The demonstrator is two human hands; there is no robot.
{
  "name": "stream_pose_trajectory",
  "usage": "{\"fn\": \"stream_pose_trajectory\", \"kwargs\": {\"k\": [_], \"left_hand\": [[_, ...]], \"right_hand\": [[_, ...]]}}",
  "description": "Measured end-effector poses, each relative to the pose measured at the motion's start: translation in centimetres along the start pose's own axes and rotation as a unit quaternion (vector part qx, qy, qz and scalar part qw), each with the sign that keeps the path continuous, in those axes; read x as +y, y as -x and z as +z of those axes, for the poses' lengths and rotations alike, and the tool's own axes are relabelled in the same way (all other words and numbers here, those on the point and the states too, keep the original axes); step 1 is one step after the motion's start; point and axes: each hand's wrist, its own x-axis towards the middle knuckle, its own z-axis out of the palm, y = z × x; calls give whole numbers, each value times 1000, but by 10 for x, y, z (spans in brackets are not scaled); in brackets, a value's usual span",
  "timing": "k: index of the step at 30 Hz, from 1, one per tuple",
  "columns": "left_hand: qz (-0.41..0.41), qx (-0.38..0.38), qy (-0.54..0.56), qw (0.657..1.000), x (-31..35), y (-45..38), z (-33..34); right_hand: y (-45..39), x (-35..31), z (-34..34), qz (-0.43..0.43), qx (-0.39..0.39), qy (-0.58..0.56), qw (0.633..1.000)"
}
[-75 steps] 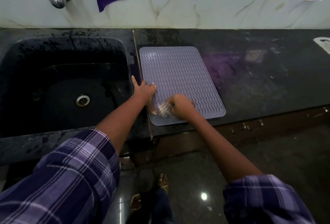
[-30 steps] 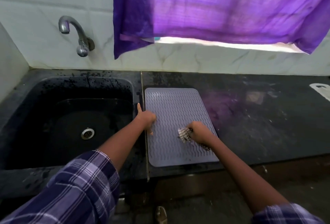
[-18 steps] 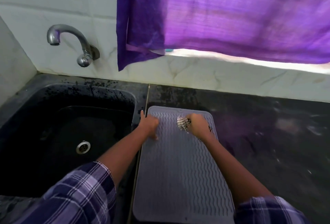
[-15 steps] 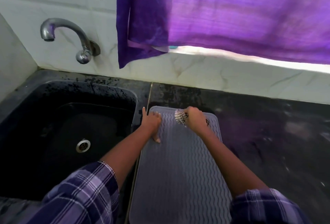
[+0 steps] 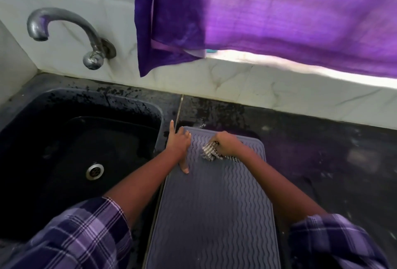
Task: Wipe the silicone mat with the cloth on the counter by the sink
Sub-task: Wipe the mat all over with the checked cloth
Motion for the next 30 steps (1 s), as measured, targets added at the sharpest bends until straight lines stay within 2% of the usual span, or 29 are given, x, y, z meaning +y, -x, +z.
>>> {"fn": "stream_pose_trajectory", "kwargs": {"k": [3,7,17,22,25,28,30], "left_hand": [[46,30,-36,998,7,-1,-4],[77,28,-9,997,9,-3,-13],[53,12,-46,997,16,-8,-17],[52,-1,-45,998,20,2,-19],[44,-28,39,998,29,10,-16],[45,-69,66,994,40,20,-5],[42,-44,60,996,41,21,0]], "right_hand": [[-8,6,-1,84,94,29,992],[-12,-2,21,105,148,63,981],[53,-8,47,44,90,34,994],[58,5,15,66,-2,-118,991],[51,14,6,133,113,-194,965],[38,4,15,168,163,-106,966],[34,-4,25,157,174,-25,972]]}}
